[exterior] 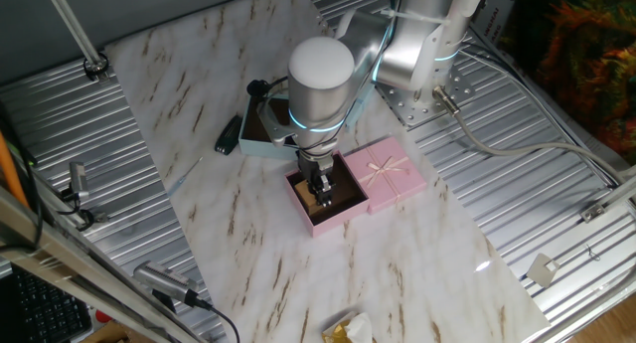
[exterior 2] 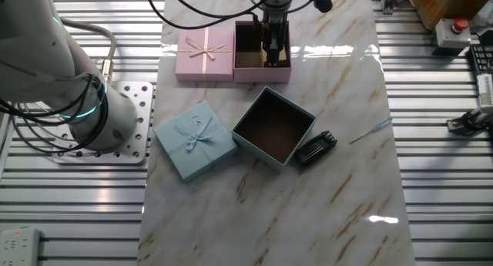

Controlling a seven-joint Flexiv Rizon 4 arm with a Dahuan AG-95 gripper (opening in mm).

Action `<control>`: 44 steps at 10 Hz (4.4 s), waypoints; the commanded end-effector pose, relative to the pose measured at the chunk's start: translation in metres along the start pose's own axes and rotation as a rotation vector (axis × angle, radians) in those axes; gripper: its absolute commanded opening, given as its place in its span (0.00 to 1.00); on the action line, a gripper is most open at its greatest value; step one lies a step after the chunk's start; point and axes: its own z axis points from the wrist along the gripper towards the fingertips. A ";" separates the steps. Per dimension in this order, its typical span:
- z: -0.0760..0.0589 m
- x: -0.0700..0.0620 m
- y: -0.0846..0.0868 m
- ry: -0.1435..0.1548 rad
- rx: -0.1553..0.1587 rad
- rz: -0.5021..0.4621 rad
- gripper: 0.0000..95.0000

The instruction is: Move an object from one box to another

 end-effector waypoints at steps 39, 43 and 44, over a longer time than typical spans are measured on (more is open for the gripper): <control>-0.003 -0.001 0.001 -0.010 0.007 -0.006 1.00; -0.003 -0.002 0.001 -0.010 0.007 -0.007 1.00; -0.004 -0.002 0.001 -0.010 0.007 -0.006 1.00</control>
